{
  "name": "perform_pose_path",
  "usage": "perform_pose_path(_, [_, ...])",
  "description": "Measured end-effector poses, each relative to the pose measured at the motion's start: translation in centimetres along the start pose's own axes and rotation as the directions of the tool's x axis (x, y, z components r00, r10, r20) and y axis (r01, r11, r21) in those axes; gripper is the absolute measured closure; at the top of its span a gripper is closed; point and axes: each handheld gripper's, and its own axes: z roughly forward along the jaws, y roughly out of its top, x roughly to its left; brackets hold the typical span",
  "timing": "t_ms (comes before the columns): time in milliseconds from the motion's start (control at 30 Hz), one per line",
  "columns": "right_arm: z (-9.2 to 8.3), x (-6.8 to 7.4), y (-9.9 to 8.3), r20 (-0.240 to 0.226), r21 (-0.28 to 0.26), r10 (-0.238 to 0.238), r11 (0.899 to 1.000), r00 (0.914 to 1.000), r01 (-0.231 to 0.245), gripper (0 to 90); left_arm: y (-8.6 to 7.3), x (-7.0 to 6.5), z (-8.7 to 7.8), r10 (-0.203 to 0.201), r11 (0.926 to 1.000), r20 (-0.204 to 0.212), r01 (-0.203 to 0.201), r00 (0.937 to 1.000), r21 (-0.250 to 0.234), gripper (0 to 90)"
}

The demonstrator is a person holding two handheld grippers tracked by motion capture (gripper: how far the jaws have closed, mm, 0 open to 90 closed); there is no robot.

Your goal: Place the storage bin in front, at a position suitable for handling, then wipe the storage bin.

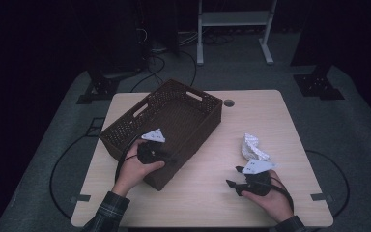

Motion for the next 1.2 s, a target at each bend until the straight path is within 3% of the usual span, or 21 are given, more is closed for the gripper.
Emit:
perform_pose_path(300, [-3.5,-3.5,1.4,0.094,-0.048,0.053,0.998,0.9942,-0.049,32.3,0.0,0.0,0.0,0.001,1.0000,0.001,-0.001,1.0000,0.002,70.9])
perform_pose_path(567, [-4.4,-6.8,1.4,0.142,-0.046,0.102,0.994,0.9846,-0.096,28.7,0.0,0.0,0.0,-0.004,1.0000,0.001,0.004,1.0000,0.001,70.9])
perform_pose_path(800, [-3.5,-8.9,1.3,0.147,-0.038,0.119,0.993,0.9820,-0.115,28.4,0.1,0.1,0.0,-0.014,0.9999,0.009,0.014,0.9999,0.003,70.7])
perform_pose_path(1200, [-0.3,-9.3,0.7,0.137,0.068,0.075,0.994,0.9877,-0.085,33.8,0.1,0.2,0.0,-0.012,0.9999,0.013,0.012,0.9998,0.007,70.6])
